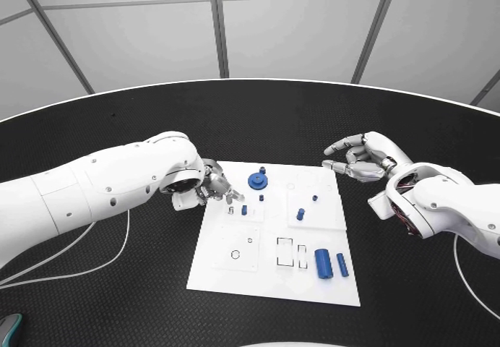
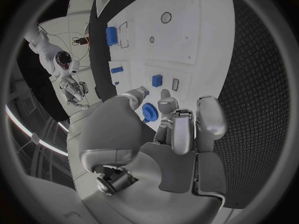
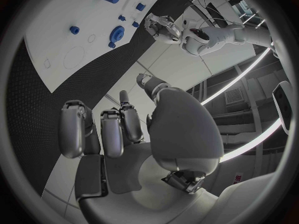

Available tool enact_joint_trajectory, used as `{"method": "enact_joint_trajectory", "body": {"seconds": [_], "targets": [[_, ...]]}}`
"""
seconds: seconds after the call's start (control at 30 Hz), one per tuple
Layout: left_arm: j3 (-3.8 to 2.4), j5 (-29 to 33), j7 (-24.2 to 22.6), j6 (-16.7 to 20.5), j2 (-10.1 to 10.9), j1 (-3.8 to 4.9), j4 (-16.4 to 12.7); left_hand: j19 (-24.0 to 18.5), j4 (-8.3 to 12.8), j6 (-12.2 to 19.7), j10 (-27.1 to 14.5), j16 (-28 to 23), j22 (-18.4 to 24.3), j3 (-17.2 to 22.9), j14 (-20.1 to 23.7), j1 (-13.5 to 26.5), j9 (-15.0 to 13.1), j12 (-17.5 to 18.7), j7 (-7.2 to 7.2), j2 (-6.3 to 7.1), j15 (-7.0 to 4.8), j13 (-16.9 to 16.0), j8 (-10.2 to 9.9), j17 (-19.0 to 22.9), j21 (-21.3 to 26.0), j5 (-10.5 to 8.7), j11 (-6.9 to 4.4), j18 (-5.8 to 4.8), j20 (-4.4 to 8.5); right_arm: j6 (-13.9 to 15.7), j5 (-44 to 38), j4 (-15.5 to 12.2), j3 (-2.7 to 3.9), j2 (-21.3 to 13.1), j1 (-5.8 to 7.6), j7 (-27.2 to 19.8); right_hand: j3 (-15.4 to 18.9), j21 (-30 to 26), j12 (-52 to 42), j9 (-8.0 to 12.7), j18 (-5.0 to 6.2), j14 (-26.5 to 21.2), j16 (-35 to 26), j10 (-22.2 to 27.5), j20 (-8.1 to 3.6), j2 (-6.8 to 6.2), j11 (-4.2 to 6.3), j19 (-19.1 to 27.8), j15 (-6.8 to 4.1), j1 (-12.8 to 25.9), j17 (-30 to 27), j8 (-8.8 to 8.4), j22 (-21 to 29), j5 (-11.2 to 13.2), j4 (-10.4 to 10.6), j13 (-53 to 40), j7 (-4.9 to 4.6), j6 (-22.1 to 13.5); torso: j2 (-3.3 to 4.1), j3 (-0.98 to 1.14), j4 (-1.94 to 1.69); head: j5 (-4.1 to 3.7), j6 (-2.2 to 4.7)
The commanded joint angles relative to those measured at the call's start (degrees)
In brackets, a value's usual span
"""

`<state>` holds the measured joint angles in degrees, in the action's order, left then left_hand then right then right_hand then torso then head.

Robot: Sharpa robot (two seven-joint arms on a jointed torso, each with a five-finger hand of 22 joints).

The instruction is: Assemble the parts on the task board

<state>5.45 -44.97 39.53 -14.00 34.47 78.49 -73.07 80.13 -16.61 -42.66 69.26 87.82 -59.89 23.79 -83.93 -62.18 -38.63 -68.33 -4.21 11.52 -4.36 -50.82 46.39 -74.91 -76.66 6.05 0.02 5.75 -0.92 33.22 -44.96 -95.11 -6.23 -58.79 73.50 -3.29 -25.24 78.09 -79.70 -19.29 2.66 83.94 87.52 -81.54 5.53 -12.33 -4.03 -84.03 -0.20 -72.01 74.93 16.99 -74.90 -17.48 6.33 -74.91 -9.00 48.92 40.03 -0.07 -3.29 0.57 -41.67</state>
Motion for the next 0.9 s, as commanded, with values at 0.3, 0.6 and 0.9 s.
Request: {"method": "enact_joint_trajectory", "body": {"seconds": [0.3,0.6,0.9], "targets": [[-0.30,0.4,-0.7,-0.6,-0.3,2.40,4.4,-0.4,0.0,0.9,-0.9,-0.4,0.7,-0.9,-4.3,-1.4,1.4,0.3,-0.71,-0.51,0.95,0.7,-1.6,-8.0,0.6,0.33,0.46,-0.08,-0.68,-0.1,0.0,0.3,-0.01,0.2,0.00,0.0,0.2,-0.2,0.3,0.1,0.63,4.6,-0.4,0.5,-0.36,-0.34,0.02,-1.0,-0.28,0.4,9.3,0.22,-2.9,-0.3,0.5,-4.6,-0.03,-0.6,0.31,0.11,0.24,0.32,0.98],[-0.34,-2.1,-1.4,0.6,-1.8,2.77,7.5,-0.4,0.0,0.8,-0.9,-0.4,0.6,-0.9,-4.3,-1.5,1.5,0.3,-0.75,-0.67,1.00,0.9,-1.7,-8.2,0.6,0.35,0.51,-0.08,-0.73,-0.1,0.0,0.3,-0.01,0.2,0.00,0.0,0.2,-0.2,0.3,0.1,0.63,4.6,-0.4,0.5,-0.36,-0.34,0.02,-1.0,-0.28,0.4,9.3,0.22,-2.9,-0.3,0.5,-4.6,-0.03,-0.6,0.32,0.10,0.08,0.26,1.26],[-0.32,-5.1,-2.8,-0.1,-5.1,2.76,11.5,-0.4,-0.1,1.0,-1.5,-0.3,0.7,-1.6,-4.3,-1.4,2.1,0.6,-0.97,-0.49,1.18,1.6,-2.3,-8.3,0.6,0.22,0.72,-0.06,-0.93,-0.1,0.0,0.2,-0.01,0.3,-0.01,0.0,0.2,-0.2,0.3,0.1,0.63,4.6,-0.4,0.5,-0.36,-0.34,0.02,-1.0,-0.28,0.4,9.3,0.22,-2.9,-0.3,0.5,-4.6,-0.03,-0.6,0.35,0.11,0.26,0.54,1.23]]}}
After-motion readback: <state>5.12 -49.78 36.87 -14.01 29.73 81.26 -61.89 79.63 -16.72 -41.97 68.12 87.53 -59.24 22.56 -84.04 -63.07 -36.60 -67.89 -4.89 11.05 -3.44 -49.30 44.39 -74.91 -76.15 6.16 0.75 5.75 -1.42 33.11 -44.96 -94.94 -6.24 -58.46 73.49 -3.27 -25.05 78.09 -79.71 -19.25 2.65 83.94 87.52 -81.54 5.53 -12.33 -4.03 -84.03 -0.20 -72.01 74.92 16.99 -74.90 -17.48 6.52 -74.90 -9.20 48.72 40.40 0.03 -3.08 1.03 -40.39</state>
